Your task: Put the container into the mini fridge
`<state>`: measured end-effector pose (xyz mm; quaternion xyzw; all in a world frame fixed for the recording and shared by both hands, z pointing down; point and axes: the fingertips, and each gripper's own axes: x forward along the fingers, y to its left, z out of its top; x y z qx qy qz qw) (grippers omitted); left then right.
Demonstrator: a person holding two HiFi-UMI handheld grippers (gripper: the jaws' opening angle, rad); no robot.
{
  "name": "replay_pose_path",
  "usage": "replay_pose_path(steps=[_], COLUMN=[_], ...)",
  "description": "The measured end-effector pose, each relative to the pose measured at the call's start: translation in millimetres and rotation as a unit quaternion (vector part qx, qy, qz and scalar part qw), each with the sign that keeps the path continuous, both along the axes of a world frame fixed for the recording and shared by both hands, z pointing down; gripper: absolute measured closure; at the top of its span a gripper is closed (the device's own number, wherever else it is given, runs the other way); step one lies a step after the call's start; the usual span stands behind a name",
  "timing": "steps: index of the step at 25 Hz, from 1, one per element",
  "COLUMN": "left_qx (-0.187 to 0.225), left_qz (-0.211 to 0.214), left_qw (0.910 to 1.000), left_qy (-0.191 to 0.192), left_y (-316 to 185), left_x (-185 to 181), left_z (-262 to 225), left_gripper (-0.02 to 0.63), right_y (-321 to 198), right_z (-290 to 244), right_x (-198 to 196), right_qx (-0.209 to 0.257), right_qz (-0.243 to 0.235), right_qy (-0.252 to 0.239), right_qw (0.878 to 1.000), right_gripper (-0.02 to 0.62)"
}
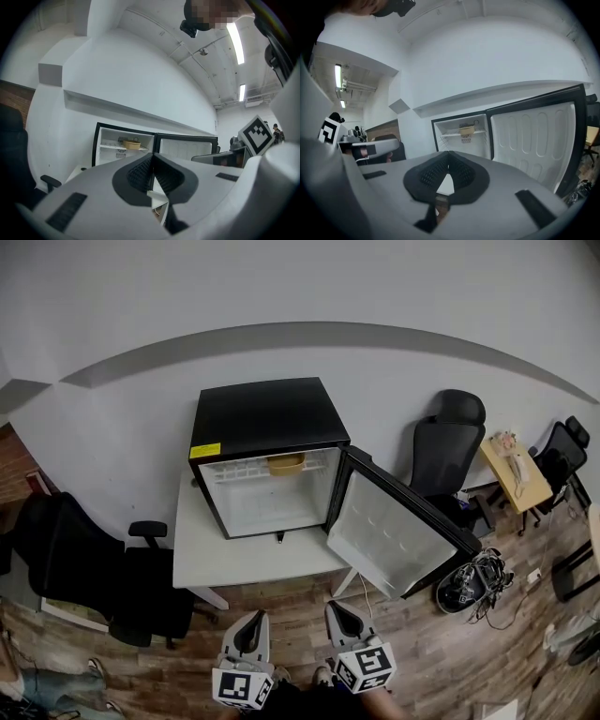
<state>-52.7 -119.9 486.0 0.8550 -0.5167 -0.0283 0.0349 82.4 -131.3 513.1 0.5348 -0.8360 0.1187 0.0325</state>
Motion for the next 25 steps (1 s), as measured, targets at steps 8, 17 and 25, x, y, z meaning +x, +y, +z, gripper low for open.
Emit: replay_pose_path(steps=[8,17,25], left_qx=[0.006,0.006,0.011], left_qz=[-0.011,-0.017,-0.016], left_qw=[0.9999,0.9998,0.9998], left_qy=[-0.008,-0.005,-0.002], left_y=[1.3,-2.2,-5.9], left_x=[7.8,9.2,10.1], left_z=[-4.8,-4.9,-7.6], left_gripper=[0.597,0.597,0.597], right_y=[2.8,0.4,-1.6], right_z=[1.8,-4.1,-7.6], right_x=[6.4,3.4,0.4], right_qx=[0.003,0.012,0.021], right_qz=[-0.006,-0.011,-0.010], right_qy=[-0.003,-0.007,-0.013], right_qw=[1.000,1.000,1.000], right_gripper=[0.581,0.581,0.581])
